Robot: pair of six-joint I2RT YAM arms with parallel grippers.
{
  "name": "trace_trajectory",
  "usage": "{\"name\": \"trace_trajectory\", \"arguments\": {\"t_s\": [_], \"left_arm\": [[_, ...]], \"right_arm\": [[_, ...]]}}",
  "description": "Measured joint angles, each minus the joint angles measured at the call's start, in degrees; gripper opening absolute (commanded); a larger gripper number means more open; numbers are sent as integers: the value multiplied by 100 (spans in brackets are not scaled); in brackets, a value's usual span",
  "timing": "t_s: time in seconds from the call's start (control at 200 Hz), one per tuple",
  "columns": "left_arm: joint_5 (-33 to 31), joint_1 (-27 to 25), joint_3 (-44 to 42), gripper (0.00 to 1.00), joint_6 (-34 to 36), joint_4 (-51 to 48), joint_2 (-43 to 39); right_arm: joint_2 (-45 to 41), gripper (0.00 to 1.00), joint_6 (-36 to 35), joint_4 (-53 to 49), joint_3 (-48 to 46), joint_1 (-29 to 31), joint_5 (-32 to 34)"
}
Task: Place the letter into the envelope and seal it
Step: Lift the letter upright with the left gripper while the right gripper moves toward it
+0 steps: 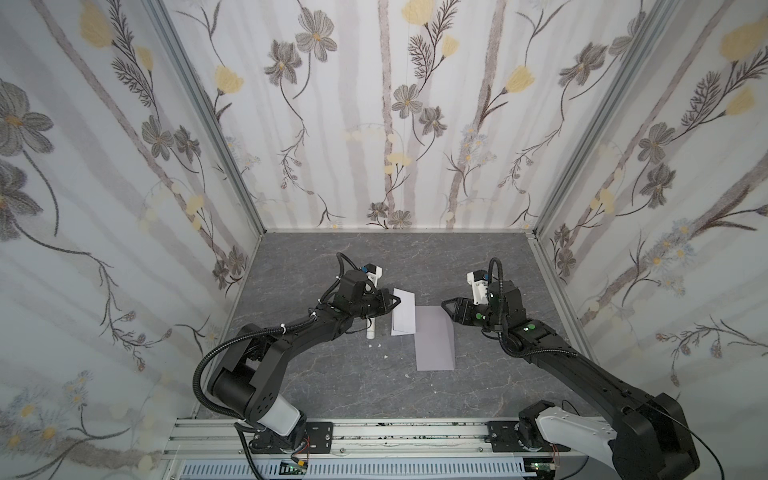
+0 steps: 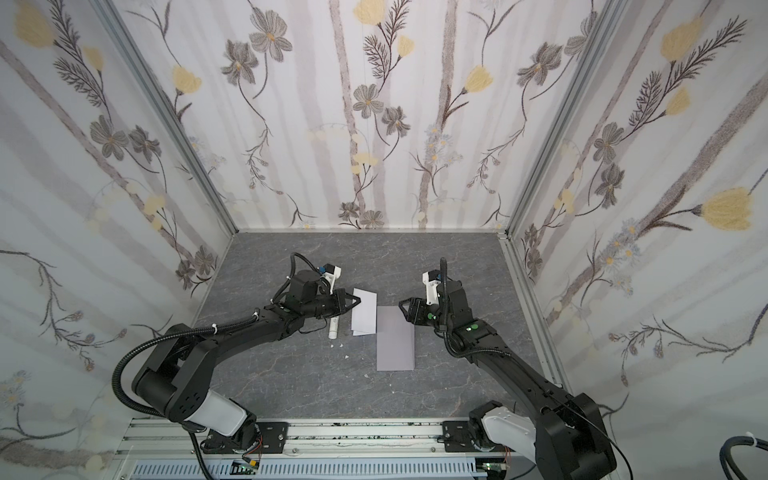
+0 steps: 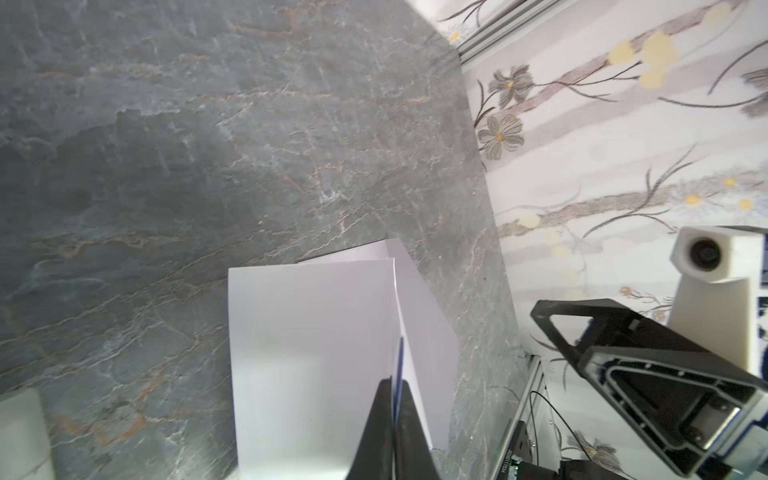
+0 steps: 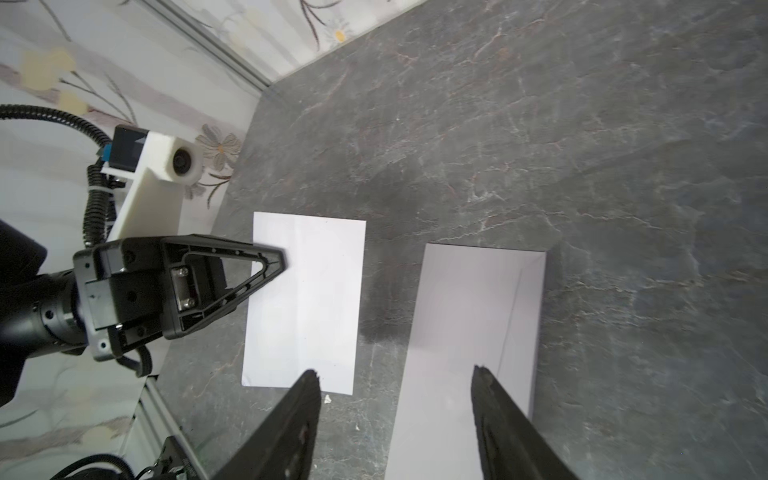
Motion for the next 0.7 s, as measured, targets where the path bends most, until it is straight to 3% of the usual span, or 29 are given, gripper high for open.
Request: {"name": "trace_trajectory", "arguments": {"t_s": [0.295,0.7], "left_arm": [[382,-11,457,0,-367,-42,-516],[555,-258,629,0,-968,227,-682]], "right_arm": [[4,73,446,1287,-282,210,-841],[404,76,721,2063,-76,468,-1145]]}}
